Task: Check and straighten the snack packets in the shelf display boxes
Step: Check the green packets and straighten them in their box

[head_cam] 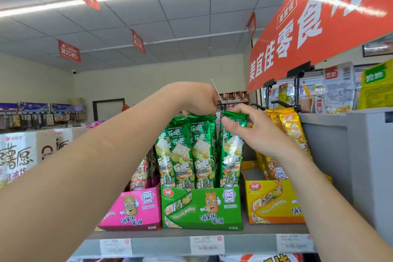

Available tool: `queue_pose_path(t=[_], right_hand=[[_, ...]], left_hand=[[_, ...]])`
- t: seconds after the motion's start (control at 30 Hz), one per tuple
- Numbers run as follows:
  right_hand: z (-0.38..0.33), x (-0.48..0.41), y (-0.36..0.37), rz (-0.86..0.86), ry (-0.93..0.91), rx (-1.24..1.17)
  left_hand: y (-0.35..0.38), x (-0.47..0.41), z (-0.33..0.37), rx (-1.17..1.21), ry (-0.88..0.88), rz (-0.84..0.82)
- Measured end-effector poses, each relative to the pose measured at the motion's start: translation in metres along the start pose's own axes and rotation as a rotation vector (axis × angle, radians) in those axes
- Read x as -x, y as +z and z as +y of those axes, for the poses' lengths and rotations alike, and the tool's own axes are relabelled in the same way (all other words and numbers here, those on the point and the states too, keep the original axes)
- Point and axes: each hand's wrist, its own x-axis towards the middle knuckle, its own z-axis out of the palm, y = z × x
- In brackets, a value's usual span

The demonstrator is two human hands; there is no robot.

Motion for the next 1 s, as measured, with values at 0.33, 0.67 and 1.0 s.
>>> queue_pose_path(t=[0.33,0.67,1.0], right_hand=[[-0.001,0.0,-0.001,0.022,0.043,0.006],[-0.007,-0.005,0.003,0.059,0.053,-0.014],[-0.025,0.007,0.013,0.135,-0.003,-0.079]], left_hand=[[0.018,0.001,-0.012,0.059,-0.071,0.185],[0.01,0.039,-0.021,0.166,-0.097,1.169],[0.014,0.1,-0.037,0.469,-0.007,1.857]])
